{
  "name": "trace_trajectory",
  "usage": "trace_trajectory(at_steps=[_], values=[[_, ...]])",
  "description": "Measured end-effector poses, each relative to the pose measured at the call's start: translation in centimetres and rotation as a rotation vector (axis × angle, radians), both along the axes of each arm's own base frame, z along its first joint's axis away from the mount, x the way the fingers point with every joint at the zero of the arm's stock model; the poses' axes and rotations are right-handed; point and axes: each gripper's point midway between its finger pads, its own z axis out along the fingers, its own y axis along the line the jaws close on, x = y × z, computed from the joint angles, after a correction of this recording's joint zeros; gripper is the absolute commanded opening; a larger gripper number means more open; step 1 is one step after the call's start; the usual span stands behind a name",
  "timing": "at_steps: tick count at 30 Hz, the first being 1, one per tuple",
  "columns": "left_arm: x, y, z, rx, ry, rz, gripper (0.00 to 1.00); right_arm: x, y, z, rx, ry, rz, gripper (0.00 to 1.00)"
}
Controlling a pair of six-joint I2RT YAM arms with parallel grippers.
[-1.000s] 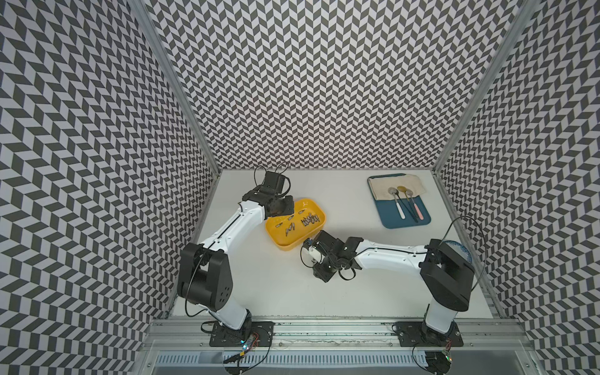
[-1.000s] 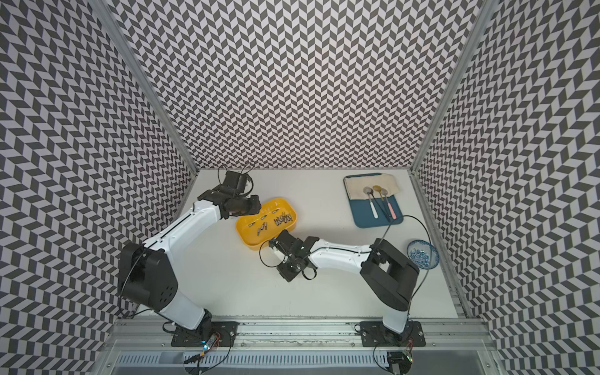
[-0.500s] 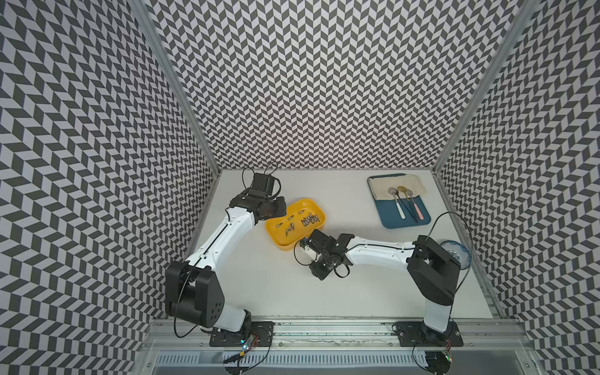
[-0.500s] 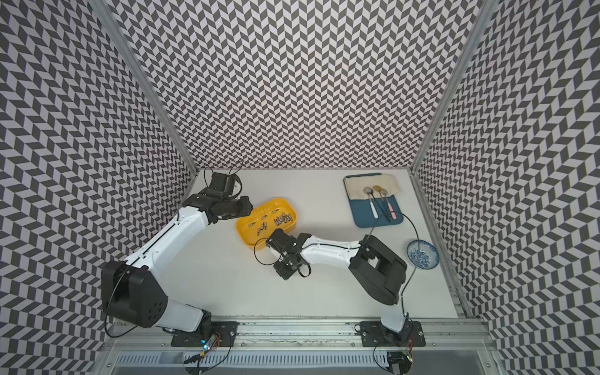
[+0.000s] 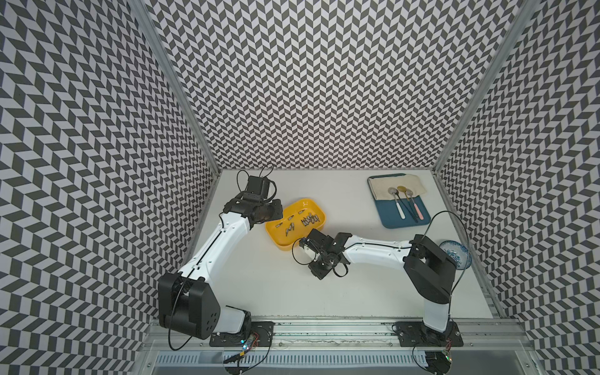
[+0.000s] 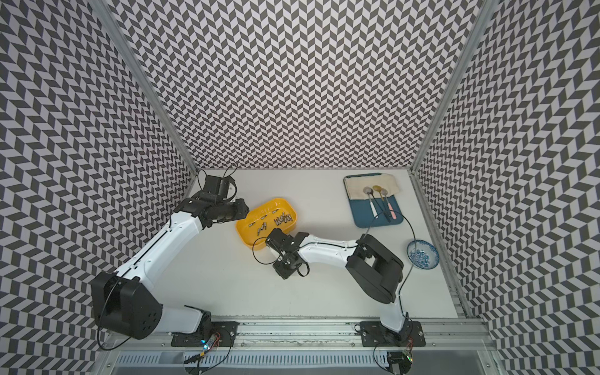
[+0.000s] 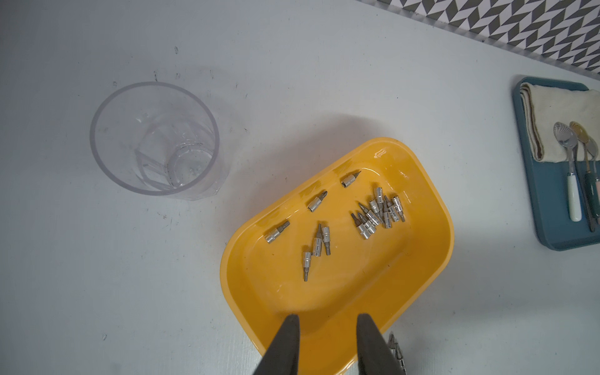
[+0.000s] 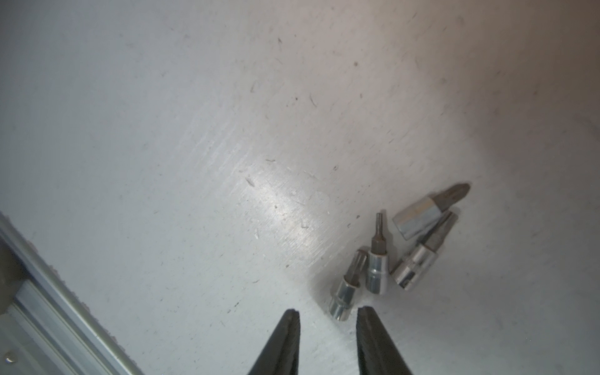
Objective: Put the bit on the desktop into the storage box
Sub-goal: Pick up the screwdriver bit from the center of the board.
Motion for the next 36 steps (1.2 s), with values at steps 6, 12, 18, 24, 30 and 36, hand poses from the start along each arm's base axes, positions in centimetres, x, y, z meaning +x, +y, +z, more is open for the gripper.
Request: trace_trajectory(at_steps=[6, 12, 18, 24, 30, 36], values=[[-0.4, 0.0, 0.3, -0.008, -0.006, -0.004, 0.34, 0.1, -0.1, -0.2, -0.007, -0.003, -0.008, 0.34], [-0.8, 0.1, 0.2, -0.008, 0.0, -0.006, 0.34, 0.0, -0.1, -0.5, -0.016, -0.003, -0.007, 0.33], [-1.5, 0.3, 0.1, -0.006, 0.004, -0.007, 0.34, 0.0, -0.3, -1.2, -0.035, 0.004, -0.007, 0.33], [-1.7, 0.6, 0.4, -0.006, 0.0, -0.001, 0.34, 0.1, -0.2, -1.2, -0.035, 0.001, -0.008, 0.33], [-2.1, 0.8, 0.7, -0.007, -0.008, 0.001, 0.34, 0.3, 0.1, -1.2, -0.034, -0.003, -0.01, 0.31], [-3.0, 1.0, 0.3, -0.005, 0.003, 0.001, 0.34, 0.7, 0.5, -1.2, -0.035, -0.009, -0.013, 0.29]])
